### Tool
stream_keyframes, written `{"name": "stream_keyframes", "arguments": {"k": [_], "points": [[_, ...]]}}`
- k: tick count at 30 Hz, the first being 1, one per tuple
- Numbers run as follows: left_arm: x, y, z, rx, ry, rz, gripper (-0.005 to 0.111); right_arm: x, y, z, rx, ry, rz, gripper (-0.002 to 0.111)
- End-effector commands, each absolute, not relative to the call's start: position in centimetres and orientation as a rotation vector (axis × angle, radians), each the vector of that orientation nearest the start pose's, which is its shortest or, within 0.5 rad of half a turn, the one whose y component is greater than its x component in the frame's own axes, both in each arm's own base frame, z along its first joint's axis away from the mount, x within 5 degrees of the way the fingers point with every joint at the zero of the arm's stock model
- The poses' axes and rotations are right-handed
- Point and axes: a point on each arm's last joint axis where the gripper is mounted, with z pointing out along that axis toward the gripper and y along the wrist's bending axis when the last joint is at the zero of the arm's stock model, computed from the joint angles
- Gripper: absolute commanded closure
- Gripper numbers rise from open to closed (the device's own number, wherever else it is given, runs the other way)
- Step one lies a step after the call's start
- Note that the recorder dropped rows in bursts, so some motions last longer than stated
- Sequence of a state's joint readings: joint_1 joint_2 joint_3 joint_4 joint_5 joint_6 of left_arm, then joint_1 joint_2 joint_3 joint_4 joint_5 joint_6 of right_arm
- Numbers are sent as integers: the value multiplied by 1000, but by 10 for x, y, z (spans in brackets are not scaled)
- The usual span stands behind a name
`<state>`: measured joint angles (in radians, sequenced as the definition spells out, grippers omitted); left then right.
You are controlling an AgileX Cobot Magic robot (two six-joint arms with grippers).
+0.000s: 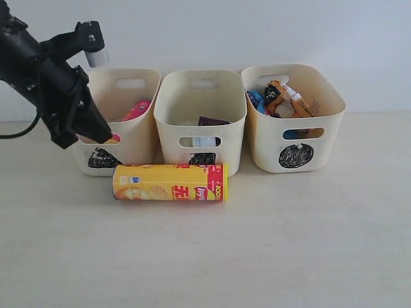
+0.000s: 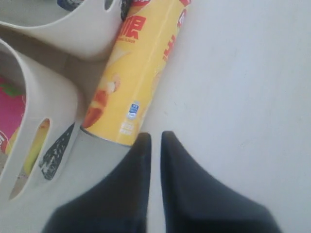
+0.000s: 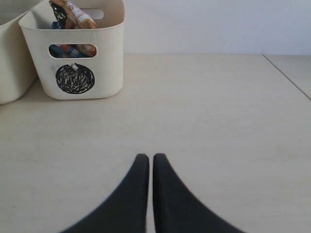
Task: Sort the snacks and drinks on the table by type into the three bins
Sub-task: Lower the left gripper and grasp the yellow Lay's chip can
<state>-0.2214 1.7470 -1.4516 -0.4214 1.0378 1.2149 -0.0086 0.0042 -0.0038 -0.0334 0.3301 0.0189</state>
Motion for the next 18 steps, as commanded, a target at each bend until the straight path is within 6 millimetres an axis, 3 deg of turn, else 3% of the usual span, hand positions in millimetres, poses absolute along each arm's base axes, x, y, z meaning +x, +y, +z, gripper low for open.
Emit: {"name": "stream_keyframes", "arguments": {"k": [1, 7, 9, 12, 14, 16, 18], "points": [[344, -121, 269, 1640, 2065, -227, 103, 54, -2, 184, 8, 1812, -25, 108], [337, -149, 247, 1741, 1893, -114, 102, 54, -2, 184, 8, 1812, -25, 108], [337, -153, 244, 1737, 1882, -101, 95, 54, -2, 184, 8, 1812, -25, 108], [340, -154, 236, 1743, 1897, -111, 69, 54, -2, 184, 8, 1812, -25, 108], [342, -155, 229, 1747, 1917, -124, 40, 54, -2, 184, 8, 1812, -25, 108], [344, -157, 222, 1743, 1935, -144, 19, 54, -2, 184, 8, 1812, -25, 108], [347, -158, 208, 1754, 1961, -163, 11, 54, -2, 184, 8, 1812, -25, 108]]}}
